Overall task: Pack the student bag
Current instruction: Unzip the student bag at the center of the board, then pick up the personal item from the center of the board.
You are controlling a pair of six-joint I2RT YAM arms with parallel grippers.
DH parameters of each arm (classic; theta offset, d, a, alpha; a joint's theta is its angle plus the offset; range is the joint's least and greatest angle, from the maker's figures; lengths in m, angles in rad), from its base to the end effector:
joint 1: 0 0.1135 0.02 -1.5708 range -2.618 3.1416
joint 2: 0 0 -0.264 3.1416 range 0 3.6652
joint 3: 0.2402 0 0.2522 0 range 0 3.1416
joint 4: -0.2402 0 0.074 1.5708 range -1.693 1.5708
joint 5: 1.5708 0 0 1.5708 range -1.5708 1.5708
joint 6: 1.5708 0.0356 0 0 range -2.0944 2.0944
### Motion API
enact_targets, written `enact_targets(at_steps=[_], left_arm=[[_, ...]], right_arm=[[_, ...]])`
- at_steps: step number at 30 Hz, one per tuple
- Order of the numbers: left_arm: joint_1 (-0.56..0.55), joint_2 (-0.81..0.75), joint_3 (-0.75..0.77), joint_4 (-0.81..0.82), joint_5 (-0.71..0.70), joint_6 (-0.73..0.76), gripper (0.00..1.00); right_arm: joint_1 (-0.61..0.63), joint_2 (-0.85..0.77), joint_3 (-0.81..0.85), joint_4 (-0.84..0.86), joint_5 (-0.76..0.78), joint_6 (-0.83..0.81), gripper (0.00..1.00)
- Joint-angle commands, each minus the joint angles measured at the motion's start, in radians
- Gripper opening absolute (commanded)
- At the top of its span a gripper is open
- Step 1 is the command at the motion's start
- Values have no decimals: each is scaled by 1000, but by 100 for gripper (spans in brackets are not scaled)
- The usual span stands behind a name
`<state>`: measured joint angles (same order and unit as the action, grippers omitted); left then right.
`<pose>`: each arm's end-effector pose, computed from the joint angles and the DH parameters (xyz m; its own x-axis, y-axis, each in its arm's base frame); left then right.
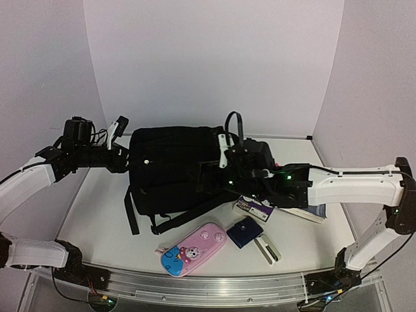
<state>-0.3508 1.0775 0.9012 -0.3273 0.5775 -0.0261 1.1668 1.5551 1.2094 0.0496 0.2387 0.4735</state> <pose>0.2165 -0.0999 0.3120 -0.4723 0.1495 -0.8687 0.7249 0.6266 -0.2862 0.1534 0.3374 0.3192 -0.4689 0.0302 -0.8827 -0.6637 0.6473 0.3748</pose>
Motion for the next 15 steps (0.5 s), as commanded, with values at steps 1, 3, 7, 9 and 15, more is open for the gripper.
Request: enact_targets(at_steps=[1, 3, 7, 9, 15], left_arm=[[-2, -79, 7, 28, -64, -6, 66], [-2, -99, -1, 43, -84, -13, 71], [-2, -116, -8, 58, -103, -34, 80], [-1, -116, -7, 62, -110, -47, 82], [-1, -107, 1, 69, -131, -76, 88]], right_arm=[[-102, -134, -127, -130, 70, 166, 87], [-173, -184, -200, -142, 9, 221, 84], [-236, -263, -305, -189, -48, 293, 81], [-249, -285, -343, -225, -67, 330, 80], [-282, -305, -476, -298, -158, 438, 71]])
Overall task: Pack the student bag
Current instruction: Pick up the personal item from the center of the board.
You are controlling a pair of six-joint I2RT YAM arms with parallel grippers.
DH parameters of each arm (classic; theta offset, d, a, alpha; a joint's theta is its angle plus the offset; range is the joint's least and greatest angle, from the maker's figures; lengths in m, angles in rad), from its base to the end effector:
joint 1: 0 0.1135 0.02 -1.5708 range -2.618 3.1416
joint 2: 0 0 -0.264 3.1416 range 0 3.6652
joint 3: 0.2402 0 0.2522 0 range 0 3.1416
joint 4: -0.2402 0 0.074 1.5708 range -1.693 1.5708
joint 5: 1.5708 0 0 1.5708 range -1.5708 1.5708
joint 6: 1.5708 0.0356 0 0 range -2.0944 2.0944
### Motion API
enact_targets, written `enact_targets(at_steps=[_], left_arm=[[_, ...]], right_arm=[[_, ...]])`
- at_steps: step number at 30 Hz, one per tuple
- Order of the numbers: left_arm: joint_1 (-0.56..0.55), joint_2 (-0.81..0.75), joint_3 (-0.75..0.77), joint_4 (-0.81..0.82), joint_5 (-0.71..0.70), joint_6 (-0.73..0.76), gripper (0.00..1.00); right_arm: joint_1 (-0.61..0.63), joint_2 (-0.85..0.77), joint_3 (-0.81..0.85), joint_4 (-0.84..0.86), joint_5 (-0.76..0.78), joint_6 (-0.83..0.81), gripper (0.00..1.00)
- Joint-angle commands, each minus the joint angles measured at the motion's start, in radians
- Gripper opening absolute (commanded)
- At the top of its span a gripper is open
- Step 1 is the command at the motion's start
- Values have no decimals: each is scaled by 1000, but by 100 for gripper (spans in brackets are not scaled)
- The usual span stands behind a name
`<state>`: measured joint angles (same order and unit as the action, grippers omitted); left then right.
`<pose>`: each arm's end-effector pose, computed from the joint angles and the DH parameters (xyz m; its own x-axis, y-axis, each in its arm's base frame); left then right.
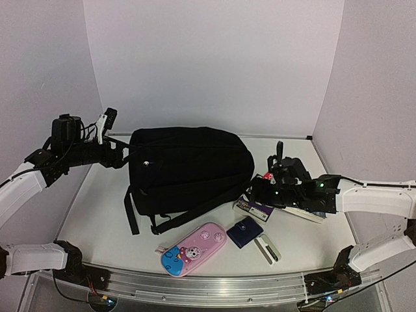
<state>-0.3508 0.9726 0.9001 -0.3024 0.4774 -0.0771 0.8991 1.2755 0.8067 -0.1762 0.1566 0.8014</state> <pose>0.1994 -0.0904 0.3351 -0.3973 0.0725 -0.9148 0.6782 0.6948 -0.2394 0.1761 0.2126 0.2433 -0.7600 0.1843 -0.6233 -0.2152 0.8336 0.5088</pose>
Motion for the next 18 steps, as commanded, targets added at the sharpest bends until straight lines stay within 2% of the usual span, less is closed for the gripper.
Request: enact_targets(at_steps=[1, 7, 15, 18], left_arm=[[-1, -1, 2, 43, -37, -28, 88], [-1, 11, 13, 27, -58, -32, 89], [-1, 36, 23, 22, 3, -36, 87], [-1, 40, 23, 22, 14, -37, 87]], right_arm=[[-15, -28, -91, -75, -92, 130, 69], [-14, -38, -182, -68, -176, 222, 62], [-14, 25, -196, -32, -171, 200, 48], [-14, 75, -191, -15, -172, 194, 46]])
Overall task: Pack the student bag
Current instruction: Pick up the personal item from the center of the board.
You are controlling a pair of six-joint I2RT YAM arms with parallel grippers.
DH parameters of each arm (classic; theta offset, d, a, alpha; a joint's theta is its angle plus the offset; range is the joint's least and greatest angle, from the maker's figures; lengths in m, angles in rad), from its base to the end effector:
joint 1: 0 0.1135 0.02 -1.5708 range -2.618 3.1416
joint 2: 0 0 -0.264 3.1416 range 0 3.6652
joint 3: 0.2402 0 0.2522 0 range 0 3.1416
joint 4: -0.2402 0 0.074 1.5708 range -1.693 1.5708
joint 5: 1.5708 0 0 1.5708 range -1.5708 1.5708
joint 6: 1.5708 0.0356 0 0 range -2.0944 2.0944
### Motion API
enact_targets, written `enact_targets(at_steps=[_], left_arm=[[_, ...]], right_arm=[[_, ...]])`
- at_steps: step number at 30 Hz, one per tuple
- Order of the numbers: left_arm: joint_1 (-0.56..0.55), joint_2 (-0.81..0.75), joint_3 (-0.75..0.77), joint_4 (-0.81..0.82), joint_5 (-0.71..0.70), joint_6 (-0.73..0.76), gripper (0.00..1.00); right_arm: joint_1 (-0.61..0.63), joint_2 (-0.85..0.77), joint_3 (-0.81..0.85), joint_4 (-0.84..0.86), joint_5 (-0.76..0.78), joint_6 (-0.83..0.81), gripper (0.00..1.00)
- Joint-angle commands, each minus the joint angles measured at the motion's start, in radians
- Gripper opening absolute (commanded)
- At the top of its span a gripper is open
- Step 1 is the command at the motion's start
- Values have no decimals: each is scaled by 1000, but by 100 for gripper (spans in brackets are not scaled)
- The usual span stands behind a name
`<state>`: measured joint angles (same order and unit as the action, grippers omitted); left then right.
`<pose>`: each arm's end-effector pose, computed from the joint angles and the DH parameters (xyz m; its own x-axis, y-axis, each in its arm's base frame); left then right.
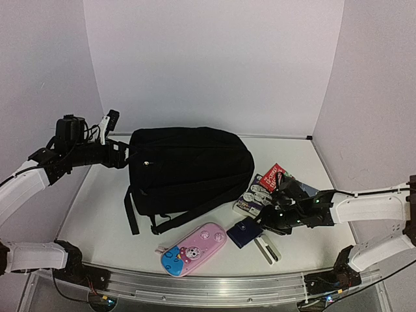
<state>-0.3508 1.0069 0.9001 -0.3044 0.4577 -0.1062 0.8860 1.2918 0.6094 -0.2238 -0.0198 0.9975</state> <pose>0.2068 -0.0924 0.3278 -0.4462 0.0620 -0.8928 0.6450 0.7138 -0.2728 0.1530 0.1885 0.1731 -0.9271 0.1926 -0.3214 -0.0059 0.8501 0.5266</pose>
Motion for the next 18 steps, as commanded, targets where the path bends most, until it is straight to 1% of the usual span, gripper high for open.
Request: enact_targets(at_steps=[1, 7, 18], left_arm=[[-1, 6, 23, 24, 37, -8, 87], [0, 7, 22, 24, 53, -8, 83], [-1, 12, 26, 23, 67, -1, 76]], right_arm=[[-1, 70, 7, 40, 5, -3, 46], [-1, 125, 18, 60, 18, -9, 45], [-1, 204, 15, 139, -18, 14, 44]])
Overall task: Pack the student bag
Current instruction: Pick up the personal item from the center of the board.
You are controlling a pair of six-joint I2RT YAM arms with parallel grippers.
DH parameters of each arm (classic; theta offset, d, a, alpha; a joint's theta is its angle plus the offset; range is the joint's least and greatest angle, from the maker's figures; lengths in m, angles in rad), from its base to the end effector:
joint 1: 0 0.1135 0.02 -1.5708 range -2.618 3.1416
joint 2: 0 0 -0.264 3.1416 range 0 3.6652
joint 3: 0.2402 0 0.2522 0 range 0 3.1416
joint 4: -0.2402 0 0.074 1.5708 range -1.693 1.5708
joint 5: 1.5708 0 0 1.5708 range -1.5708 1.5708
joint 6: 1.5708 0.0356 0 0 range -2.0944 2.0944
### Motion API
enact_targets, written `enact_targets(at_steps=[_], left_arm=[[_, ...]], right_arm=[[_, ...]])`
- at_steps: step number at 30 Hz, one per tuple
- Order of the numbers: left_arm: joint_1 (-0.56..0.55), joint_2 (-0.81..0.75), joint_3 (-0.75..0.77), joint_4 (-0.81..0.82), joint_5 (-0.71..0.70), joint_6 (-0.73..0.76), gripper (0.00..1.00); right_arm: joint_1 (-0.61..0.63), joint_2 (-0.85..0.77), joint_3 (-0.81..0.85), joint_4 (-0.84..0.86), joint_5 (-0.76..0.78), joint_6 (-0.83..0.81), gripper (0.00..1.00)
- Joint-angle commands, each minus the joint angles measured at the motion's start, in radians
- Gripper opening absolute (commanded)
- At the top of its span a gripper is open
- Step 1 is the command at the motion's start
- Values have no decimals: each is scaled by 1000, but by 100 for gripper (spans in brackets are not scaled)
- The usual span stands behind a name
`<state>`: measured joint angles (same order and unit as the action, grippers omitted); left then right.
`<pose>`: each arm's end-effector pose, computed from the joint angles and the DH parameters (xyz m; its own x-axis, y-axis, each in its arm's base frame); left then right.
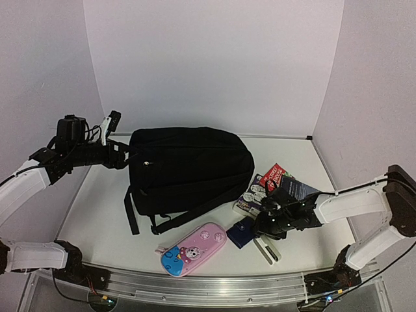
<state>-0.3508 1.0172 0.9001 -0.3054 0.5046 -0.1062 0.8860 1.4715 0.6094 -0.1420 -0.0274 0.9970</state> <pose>0.2076 -0.0943 0.3259 -0.4587 0.0690 -0.8859 0.6701 0.6817 -0.2938 0.1622 0.2002 0.1368 -0.9477 0.1667 -0.2720 0.0229 0.8858 0.4634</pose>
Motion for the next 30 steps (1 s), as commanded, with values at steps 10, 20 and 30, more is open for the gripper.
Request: enact_targets(at_steps=[10, 20, 30], left_arm=[[-1, -8, 25, 20, 17, 5, 73], [-1, -8, 40, 6, 40, 41, 73], [-15, 60, 311, -71, 226, -56, 69]], right_arm=[[-1, 107, 7, 156, 23, 68, 34], [-1, 101, -36, 322, 27, 147, 1], [-1, -204, -13, 311, 47, 46, 0]])
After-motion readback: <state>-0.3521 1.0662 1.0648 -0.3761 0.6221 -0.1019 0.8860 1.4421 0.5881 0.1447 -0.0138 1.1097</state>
